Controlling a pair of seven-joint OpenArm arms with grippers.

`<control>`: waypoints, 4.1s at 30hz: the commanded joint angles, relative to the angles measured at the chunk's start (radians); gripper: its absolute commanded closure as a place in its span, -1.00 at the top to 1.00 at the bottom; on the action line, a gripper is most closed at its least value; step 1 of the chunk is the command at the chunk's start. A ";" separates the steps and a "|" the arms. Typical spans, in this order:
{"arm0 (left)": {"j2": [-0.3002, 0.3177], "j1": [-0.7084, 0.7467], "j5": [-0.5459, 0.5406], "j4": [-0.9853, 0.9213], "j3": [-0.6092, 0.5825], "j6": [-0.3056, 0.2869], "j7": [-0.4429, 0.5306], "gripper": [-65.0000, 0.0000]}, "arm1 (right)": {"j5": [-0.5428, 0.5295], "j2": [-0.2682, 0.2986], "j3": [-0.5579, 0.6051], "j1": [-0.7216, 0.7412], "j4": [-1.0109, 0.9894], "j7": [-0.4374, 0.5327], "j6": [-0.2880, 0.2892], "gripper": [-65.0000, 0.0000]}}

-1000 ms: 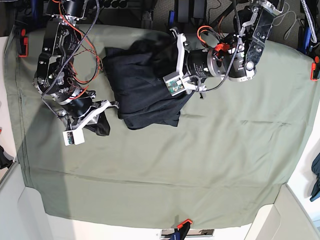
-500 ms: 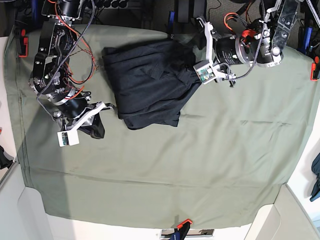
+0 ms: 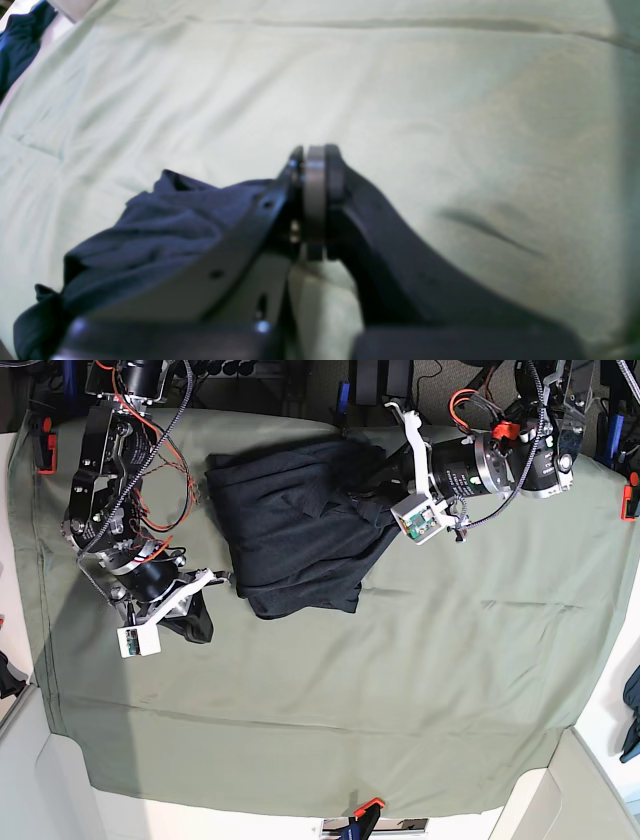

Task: Fold the T-shirt properly
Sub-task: 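Grasp the folded bundle's edges with both grippers, then fold the bundle over with the left gripper toward the right gripper, then grasp the bundle's edges with both grippers and tuck them under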

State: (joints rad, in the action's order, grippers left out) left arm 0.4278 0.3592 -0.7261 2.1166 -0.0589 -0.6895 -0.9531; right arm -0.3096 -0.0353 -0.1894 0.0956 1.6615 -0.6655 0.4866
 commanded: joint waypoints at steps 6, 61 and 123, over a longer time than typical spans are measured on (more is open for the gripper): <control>-0.018 -0.004 0.013 -0.113 0.005 -0.009 0.014 -1.00 | 0.015 0.002 0.002 0.134 -0.190 0.091 0.008 -1.00; -0.038 -0.666 0.275 -0.842 -0.171 -0.009 0.247 -1.00 | -0.048 0.105 0.302 0.195 -0.432 0.029 0.068 -1.00; 0.134 -0.161 -0.168 -0.350 -0.026 -0.009 -0.021 -1.00 | 0.085 0.124 0.507 -0.085 -0.089 0.042 -0.012 -1.00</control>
State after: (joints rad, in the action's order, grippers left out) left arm 0.5510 0.2043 -0.8764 1.7531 -0.0917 -0.6922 -0.9863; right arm -0.2226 0.0883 0.3183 0.0082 1.5604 -0.6075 0.4702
